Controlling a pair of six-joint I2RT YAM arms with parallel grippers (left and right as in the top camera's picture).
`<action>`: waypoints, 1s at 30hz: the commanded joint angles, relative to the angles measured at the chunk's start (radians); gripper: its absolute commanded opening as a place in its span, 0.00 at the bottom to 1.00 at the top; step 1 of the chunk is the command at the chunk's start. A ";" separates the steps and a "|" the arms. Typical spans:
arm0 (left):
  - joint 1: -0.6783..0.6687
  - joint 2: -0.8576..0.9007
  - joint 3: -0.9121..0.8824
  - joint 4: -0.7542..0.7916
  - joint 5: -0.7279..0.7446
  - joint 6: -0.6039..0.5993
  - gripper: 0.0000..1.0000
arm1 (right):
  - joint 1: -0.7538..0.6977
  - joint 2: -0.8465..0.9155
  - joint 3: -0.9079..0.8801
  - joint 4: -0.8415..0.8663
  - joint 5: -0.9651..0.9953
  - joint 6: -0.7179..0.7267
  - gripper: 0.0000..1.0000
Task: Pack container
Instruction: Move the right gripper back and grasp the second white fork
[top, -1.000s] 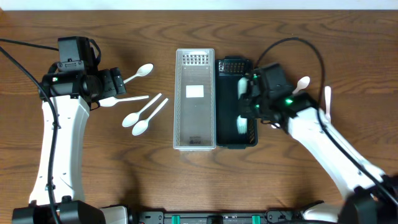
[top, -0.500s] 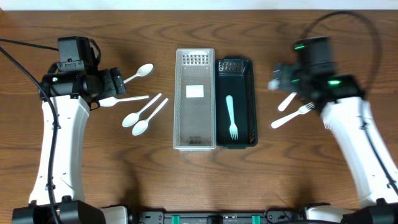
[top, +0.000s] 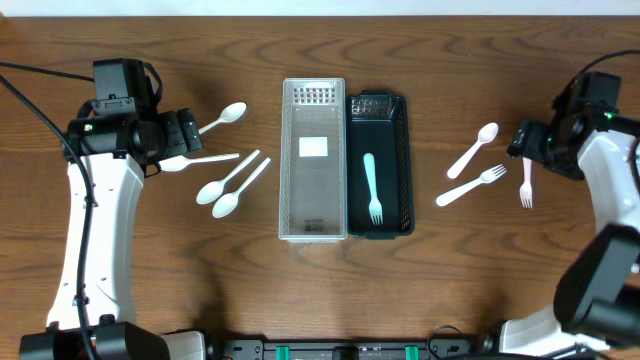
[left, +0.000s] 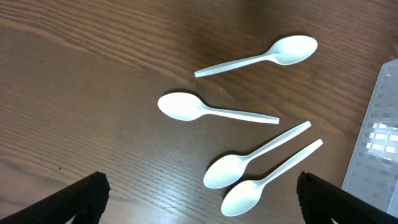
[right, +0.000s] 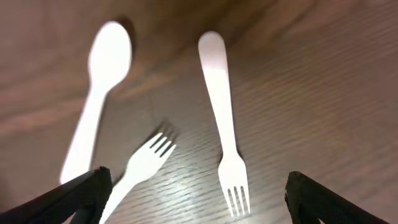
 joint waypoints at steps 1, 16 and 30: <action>0.004 0.010 0.021 -0.002 -0.011 0.016 0.98 | -0.022 0.064 -0.006 0.016 0.004 -0.066 0.93; 0.004 0.010 0.021 -0.003 -0.011 0.016 0.98 | -0.060 0.230 -0.006 0.061 -0.011 -0.051 0.60; 0.004 0.010 0.021 -0.002 -0.011 0.016 0.98 | -0.054 0.133 0.015 0.002 -0.031 0.033 0.08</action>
